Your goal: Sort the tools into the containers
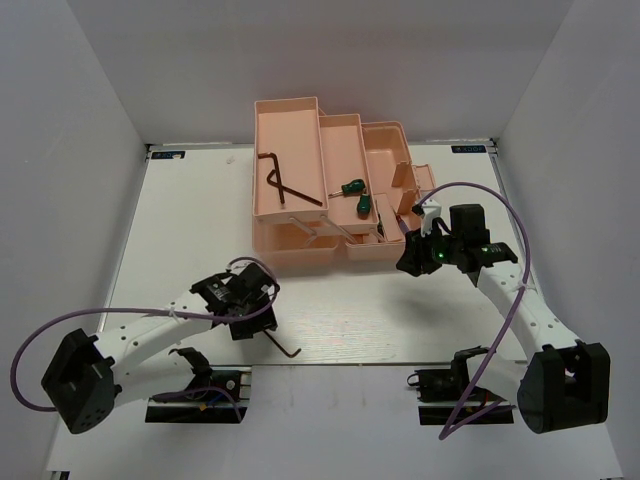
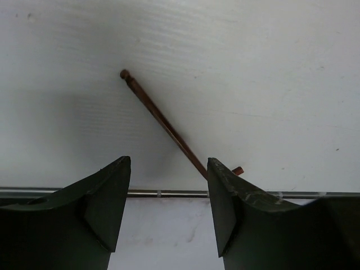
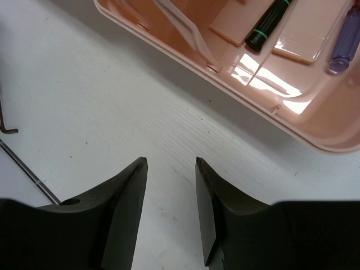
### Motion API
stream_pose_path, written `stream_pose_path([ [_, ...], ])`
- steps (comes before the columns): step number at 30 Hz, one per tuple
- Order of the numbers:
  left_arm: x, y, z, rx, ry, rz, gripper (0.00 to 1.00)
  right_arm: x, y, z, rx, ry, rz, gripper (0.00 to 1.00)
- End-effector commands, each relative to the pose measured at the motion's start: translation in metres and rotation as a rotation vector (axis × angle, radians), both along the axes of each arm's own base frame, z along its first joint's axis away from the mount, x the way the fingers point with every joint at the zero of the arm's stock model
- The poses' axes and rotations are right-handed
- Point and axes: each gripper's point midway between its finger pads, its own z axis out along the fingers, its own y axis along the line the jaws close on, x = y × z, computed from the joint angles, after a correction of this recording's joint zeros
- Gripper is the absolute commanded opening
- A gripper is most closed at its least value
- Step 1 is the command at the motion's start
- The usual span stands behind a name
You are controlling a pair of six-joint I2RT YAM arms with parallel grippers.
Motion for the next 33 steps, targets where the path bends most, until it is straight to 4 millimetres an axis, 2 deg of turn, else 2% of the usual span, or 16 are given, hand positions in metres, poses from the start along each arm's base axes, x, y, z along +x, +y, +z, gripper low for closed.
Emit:
stream_pose_path([
  [1, -0.001, 0.000, 0.008, -0.002, 0.010, 0.123, 0.67, -0.001, 0.005, 0.011, 0.030, -0.036, 0.030, 0.46],
  [7, -0.003, -0.001, -0.014, 0.060, 0.042, 0.185, 0.67, -0.007, 0.011, 0.020, 0.065, -0.044, 0.056, 0.46],
  [8, 0.003, -0.006, -0.014, 0.054, 0.029, 0.199, 0.67, -0.008, 0.011, 0.022, 0.071, -0.050, 0.057, 0.46],
  [14, 0.008, -0.018, -0.023, 0.119, 0.057, 0.199, 0.67, -0.011, 0.013, 0.031, 0.089, -0.077, 0.066, 0.46],
  [18, 0.008, -0.022, -0.028, 0.130, 0.053, 0.229, 0.67, -0.013, 0.013, 0.037, 0.099, -0.097, 0.070, 0.46],
  [20, 0.002, -0.018, -0.036, 0.140, 0.060, 0.226, 0.64, -0.013, 0.014, 0.038, 0.101, -0.103, 0.072, 0.46],
  [22, -0.003, -0.012, -0.046, 0.147, 0.070, 0.250, 0.60, -0.013, 0.014, 0.040, 0.104, -0.112, 0.073, 0.46],
  [25, -0.015, -0.007, -0.059, 0.138, 0.096, 0.259, 0.44, -0.014, 0.013, 0.042, 0.107, -0.115, 0.071, 0.46],
  [26, -0.020, -0.007, -0.062, 0.135, 0.108, 0.248, 0.34, -0.014, 0.014, 0.042, 0.108, -0.117, 0.073, 0.46],
  [27, -0.025, 0.000, -0.067, 0.151, 0.119, 0.258, 0.30, -0.014, 0.014, 0.043, 0.109, -0.120, 0.072, 0.46],
  [33, -0.031, 0.002, -0.075, 0.173, 0.140, 0.248, 0.00, -0.015, 0.014, 0.042, 0.111, -0.115, 0.070, 0.46],
])
